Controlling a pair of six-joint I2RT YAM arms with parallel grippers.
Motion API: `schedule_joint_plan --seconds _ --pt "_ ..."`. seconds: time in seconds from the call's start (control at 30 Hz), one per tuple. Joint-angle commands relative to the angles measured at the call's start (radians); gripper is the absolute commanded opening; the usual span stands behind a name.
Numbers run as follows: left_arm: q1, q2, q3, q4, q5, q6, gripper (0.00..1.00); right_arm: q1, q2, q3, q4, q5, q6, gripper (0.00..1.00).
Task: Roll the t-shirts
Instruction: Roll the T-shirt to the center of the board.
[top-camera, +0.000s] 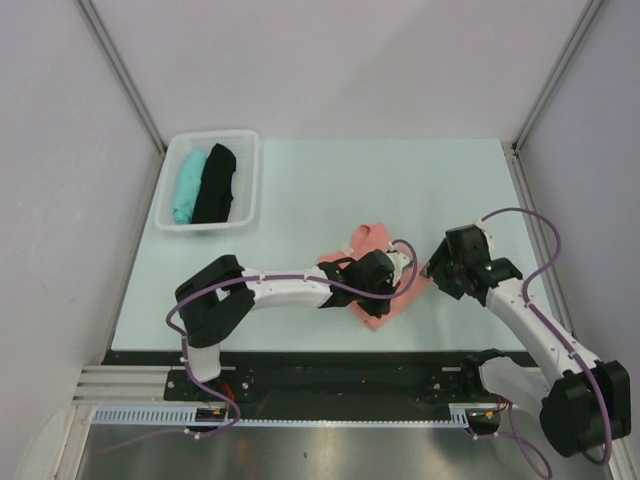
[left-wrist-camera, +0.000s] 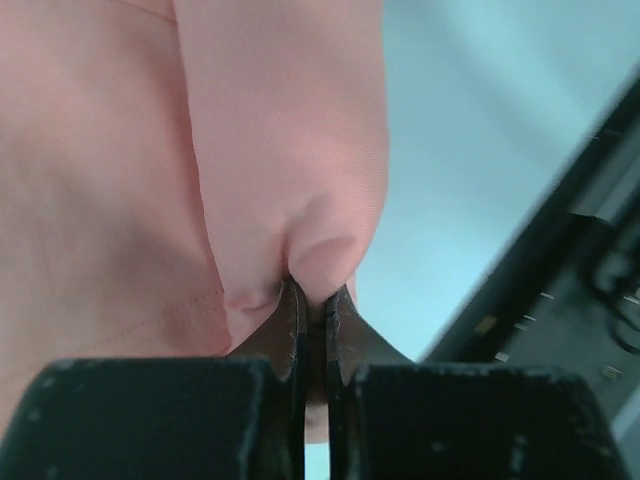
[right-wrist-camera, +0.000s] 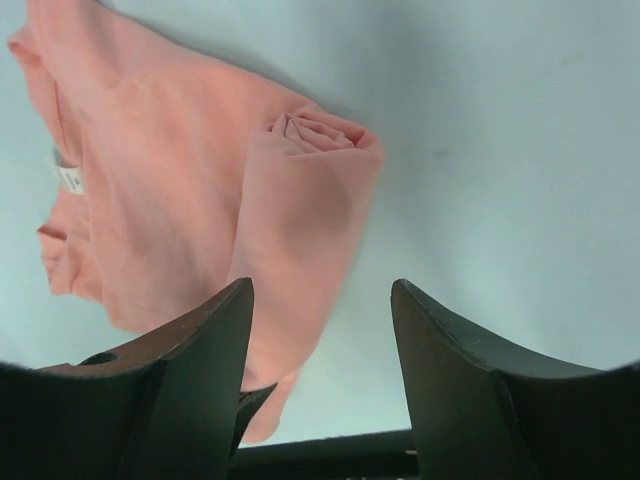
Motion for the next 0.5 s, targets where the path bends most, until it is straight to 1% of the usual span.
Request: schedule_joint_plan --seconds 0.0,0.1,0.17,0.47 --pt "-0.005 -0.044 -0.018 0.116 0.321 -0.15 0.0 -0.01 -0.129 -0.085 -0.077 0.015 0.003 0.62" --pt "0.027 -0.039 -0.06 0.157 0.385 -0.201 0.0 -0.008 -0.201 -0.138 -0.08 -0.01 0.018 0.62" --pt "0.047 -0.039 -0.083 0.177 0.405 -0.233 0.0 -0.004 -0.217 -0.161 -0.071 -0.022 0.029 0.63" --pt "0.138 -0.012 -0.15 0.222 0.46 -0.273 0.0 0.053 -0.154 -0.169 -0.023 -0.002 0.052 0.62"
